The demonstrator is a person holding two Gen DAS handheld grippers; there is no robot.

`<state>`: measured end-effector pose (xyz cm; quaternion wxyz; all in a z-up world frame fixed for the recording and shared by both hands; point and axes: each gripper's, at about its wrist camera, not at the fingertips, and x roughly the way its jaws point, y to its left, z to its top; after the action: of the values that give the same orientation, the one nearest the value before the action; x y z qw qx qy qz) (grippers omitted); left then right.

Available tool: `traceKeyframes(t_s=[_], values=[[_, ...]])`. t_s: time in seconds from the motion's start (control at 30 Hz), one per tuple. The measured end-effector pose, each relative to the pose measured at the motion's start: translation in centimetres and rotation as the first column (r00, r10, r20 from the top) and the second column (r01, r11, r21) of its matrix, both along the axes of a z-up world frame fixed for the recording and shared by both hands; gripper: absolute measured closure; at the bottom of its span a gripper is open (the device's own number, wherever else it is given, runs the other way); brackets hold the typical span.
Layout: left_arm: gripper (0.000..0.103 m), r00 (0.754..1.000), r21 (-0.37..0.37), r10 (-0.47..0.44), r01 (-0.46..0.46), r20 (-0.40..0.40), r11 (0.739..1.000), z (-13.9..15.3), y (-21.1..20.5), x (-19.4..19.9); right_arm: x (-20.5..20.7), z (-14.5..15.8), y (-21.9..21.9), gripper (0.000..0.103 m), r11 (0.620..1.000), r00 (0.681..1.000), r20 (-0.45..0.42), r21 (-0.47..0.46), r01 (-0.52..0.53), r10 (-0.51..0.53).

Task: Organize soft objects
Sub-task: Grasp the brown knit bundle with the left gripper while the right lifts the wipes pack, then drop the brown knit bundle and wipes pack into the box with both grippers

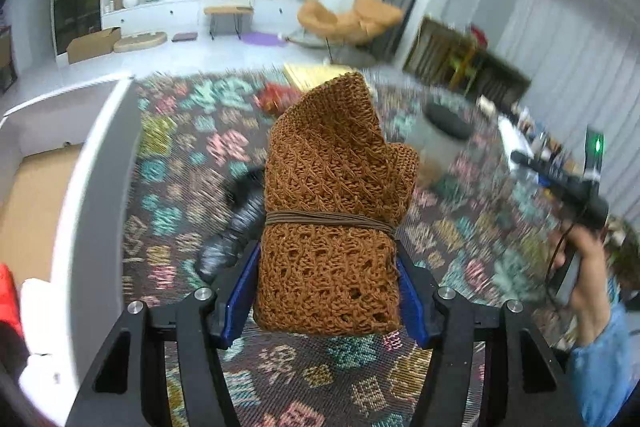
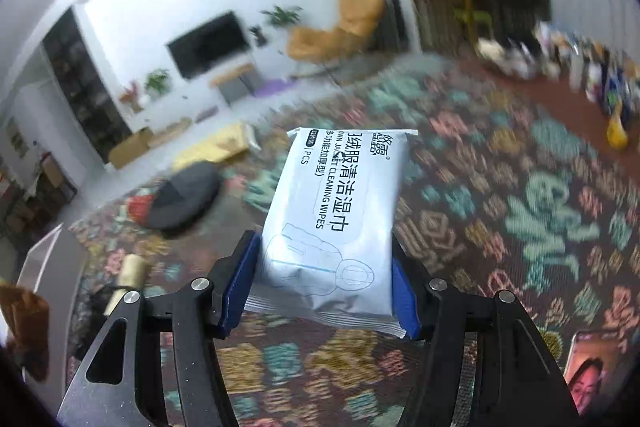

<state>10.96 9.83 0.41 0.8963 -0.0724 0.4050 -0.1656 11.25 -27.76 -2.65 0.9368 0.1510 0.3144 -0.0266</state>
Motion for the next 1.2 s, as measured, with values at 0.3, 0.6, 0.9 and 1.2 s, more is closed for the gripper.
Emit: traceKeyframes(t_s=[0.3,0.6,0.9,1.2], values=[[0.041,0.977,0.069,0.204,-0.208,0.065,0.976,4.7,13.8,-6.1,-3.7,6.6,18.7,0.040,0.910,0.911,0.038,0.034,-0.412,0.411],[0.006,0.868,0.235,0.495,-0.490,0.042,0.839,2.7,26.6,-11.2,-5.7,8.0,41.7,0.020,0.554,0.586,0.031,0.287,-0.782,0.810],[0.006,0.889,0.232,0.445,-0.458,0.109,0.858,2.8,22.3,-12.8,-5.8,4.4,34.7,0.020,0.763,0.762,-0.047,-0.017,-0.647,0.645],[0.006,0.953,0.329,0.239,-0.290,0.188,0.899,4.0,8.8,-10.3,-4.6,-6.6,21.2,0.020,0.922,0.908,-0.255,-0.112,-0.370,0.334]])
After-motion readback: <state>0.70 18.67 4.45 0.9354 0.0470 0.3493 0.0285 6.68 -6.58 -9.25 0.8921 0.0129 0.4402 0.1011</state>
